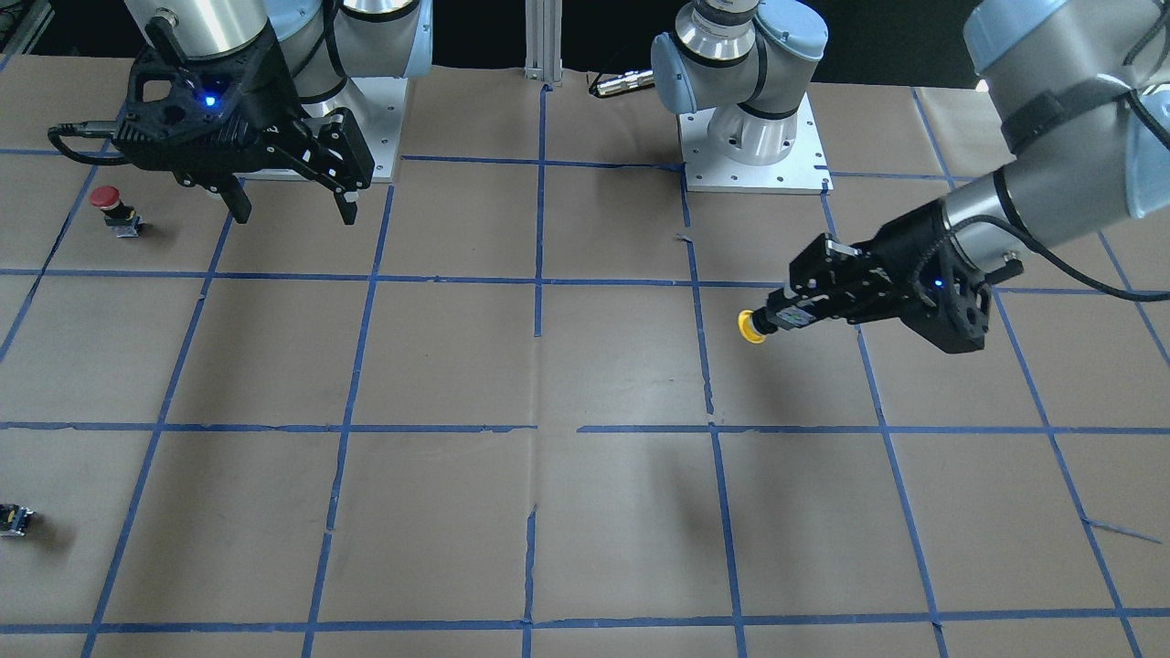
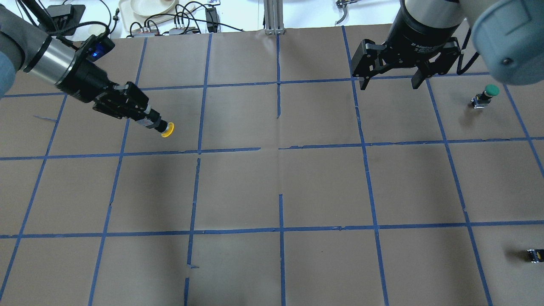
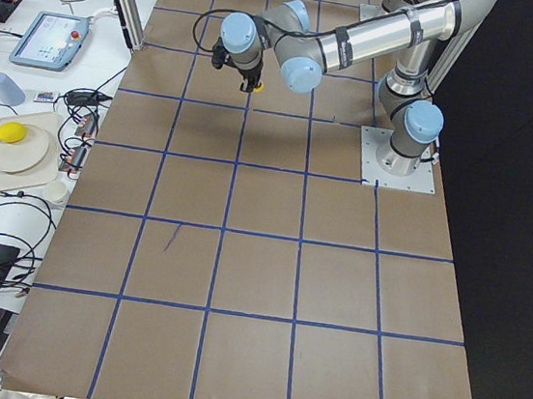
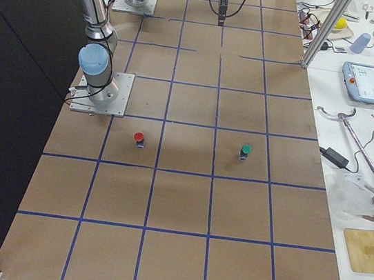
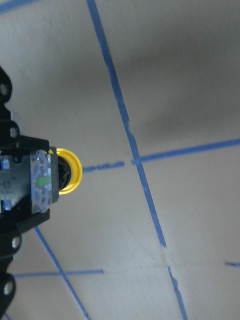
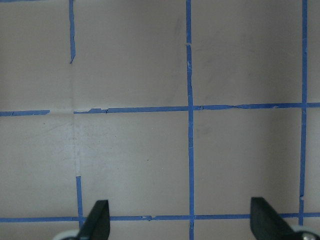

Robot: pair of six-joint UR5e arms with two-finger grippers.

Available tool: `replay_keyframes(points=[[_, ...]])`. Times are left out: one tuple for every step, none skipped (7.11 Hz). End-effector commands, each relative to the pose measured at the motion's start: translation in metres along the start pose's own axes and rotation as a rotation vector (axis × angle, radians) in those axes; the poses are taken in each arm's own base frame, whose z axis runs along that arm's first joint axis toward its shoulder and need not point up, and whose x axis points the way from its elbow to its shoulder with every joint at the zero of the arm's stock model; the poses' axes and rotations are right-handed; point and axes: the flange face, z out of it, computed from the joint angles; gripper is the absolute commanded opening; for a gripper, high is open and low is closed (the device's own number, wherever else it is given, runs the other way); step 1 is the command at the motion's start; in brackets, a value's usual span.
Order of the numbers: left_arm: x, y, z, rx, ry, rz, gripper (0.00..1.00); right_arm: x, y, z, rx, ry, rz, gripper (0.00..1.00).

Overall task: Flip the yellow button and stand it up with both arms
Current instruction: 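Lift the yellow button with the left gripper and carry it toward the table center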

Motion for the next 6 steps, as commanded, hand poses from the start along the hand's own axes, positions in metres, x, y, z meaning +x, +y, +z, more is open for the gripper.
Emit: replay_keyframes(points=[[0.092, 0.010, 0.013, 0.051, 0.273, -0.115, 0.11, 0.000, 0.000, -0.001, 0.004, -0.006, 0.001, 1.00], [0.107, 0.009, 0.021, 0.061, 0.405, -0.134, 0.11, -0.002, 0.001, -0.001, 0.002, -0.007, 0.001, 0.99], [0.122, 0.010, 0.032, 0.064, 0.547, -0.157, 0.11, 0.000, 0.000, -0.001, 0.004, -0.007, 0.005, 1.00], [0.132, 0.013, 0.034, 0.074, 0.629, -0.168, 0.11, 0.002, -0.001, 0.000, -0.001, -0.008, 0.012, 1.00], [0.135, 0.012, 0.033, 0.087, 0.700, -0.177, 0.11, 0.015, -0.007, -0.003, 0.010, -0.012, 0.052, 1.00], [0.132, 0.009, 0.040, 0.093, 0.778, -0.201, 0.11, 0.042, -0.011, -0.007, 0.001, -0.015, 0.109, 1.00]])
